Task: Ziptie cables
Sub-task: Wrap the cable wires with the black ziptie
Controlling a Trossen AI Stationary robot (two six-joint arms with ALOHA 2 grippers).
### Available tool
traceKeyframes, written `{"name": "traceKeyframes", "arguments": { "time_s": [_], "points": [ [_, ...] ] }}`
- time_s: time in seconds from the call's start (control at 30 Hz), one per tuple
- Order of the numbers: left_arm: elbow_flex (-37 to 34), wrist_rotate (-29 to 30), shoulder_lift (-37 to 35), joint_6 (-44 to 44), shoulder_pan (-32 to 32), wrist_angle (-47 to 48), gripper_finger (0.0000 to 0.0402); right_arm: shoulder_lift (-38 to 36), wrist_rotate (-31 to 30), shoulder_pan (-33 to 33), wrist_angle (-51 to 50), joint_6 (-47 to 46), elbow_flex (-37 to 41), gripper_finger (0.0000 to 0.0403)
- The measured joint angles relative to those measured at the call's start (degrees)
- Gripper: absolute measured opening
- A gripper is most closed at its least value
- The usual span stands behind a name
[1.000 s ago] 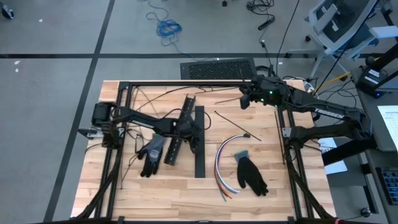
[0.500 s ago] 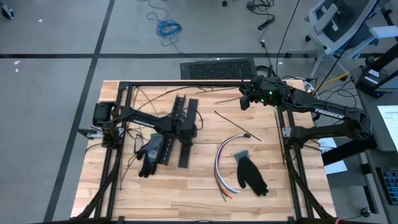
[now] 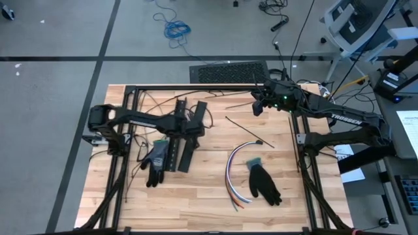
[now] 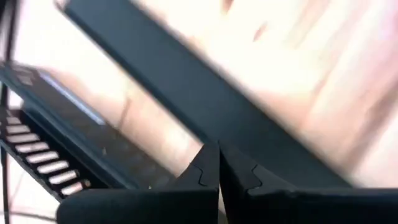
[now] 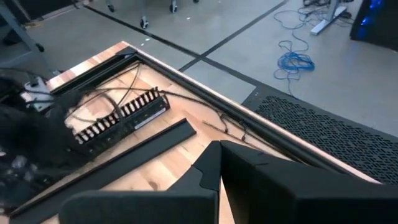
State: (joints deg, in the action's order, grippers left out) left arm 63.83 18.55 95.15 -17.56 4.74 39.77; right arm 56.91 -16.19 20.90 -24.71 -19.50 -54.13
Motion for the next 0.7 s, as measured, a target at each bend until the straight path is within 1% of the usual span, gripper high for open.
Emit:
{"name": "traceKeyframes", "arguments": {
  "time_s": [0.07,0.13,0.23,0.3,0.37,0.47,0.57,0.63,0.7],
  "points": [
    [1.7,0.0,-2.4,0.0,-0.4,-1.3,0.0004,-0.5,0.4,-0.1,0.0,1.1,0.0,0.0],
    [2.9,0.0,-5.1,0.3,-1.0,-4.0,0.0004,-1.2,2.1,-0.1,0.0,2.0,0.0,0.0],
    [3.2,-0.1,-8.1,1.5,-1.6,-11.9,0.0004,-2.3,4.8,-0.1,-0.1,2.3,0.0,0.0],
    [3.2,-0.3,-8.7,1.9,-1.6,-16.1,0.0004,-2.7,7.1,-0.1,-0.8,2.4,0.0,0.0],
    [3.2,-0.3,-8.6,1.9,-1.5,-17.0,0.0004,-3.1,8.6,-0.1,-2.1,2.8,0.0,0.0],
    [3.1,-0.5,-7.3,3.1,-1.0,-18.5,0.0009,-3.2,8.7,-0.1,-6.7,5.3,0.0,0.0005],
    [3.1,-3.1,-4.9,7.8,-0.2,-20.3,0.0034,-2.0,8.7,-0.3,-11.8,10.0,0.0,0.003],
    [3.1,-5.2,-3.4,9.6,0.3,-20.5,0.0057,-0.3,8.7,-0.8,-13.9,13.0,0.0,0.0056],
    [3.1,-5.3,-2.5,9.9,0.6,-20.5,0.0084,1.8,8.7,-1.5,-13.9,14.9,0.0,0.0086]
  ]
}}
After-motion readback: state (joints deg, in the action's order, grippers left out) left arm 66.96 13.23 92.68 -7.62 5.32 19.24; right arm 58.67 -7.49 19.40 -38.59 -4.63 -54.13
